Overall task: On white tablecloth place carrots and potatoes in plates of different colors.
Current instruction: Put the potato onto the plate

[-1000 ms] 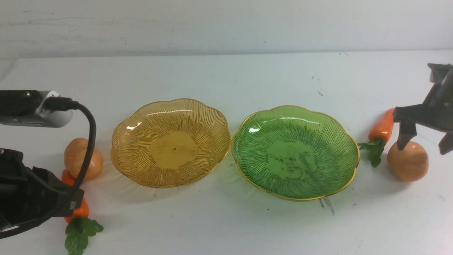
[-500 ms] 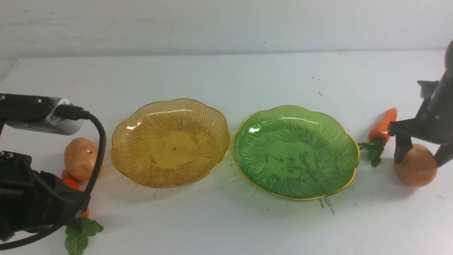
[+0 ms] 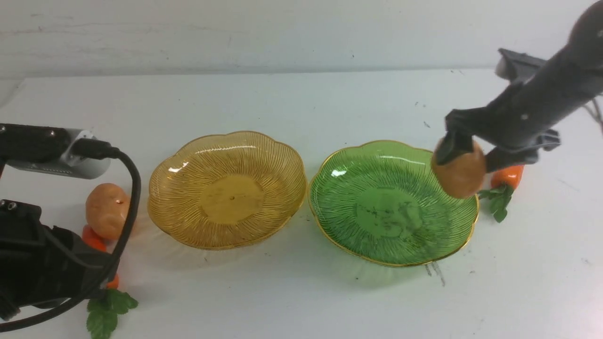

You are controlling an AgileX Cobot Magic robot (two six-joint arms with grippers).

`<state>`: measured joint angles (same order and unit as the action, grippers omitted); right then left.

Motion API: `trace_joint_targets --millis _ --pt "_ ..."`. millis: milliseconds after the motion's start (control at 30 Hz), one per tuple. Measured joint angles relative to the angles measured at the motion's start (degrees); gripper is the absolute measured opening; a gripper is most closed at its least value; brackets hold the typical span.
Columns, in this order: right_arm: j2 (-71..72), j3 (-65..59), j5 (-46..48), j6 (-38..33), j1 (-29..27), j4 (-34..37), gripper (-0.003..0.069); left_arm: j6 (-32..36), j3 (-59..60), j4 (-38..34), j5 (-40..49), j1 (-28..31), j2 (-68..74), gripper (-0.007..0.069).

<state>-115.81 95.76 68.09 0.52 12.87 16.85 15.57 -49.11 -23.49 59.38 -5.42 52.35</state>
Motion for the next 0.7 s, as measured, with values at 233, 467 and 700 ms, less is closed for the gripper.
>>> trace_joint_targets --millis 233,467,700 --pt "2.76 3.60 2.41 1.28 0.00 -4.61 0.0679 -2.85 0.00 3.29 0.39 0.00 0.00 -0.0003" --pt "9.68 4.02 2.98 7.93 -6.31 -18.68 0.0372 -9.59 0.00 12.03 3.54 0.00 0.00 -0.0003" --pt "0.33 4.02 0.96 7.66 -16.11 -9.54 0.0077 -9.97 0.00 12.44 3.54 0.00 0.00 -0.0003"
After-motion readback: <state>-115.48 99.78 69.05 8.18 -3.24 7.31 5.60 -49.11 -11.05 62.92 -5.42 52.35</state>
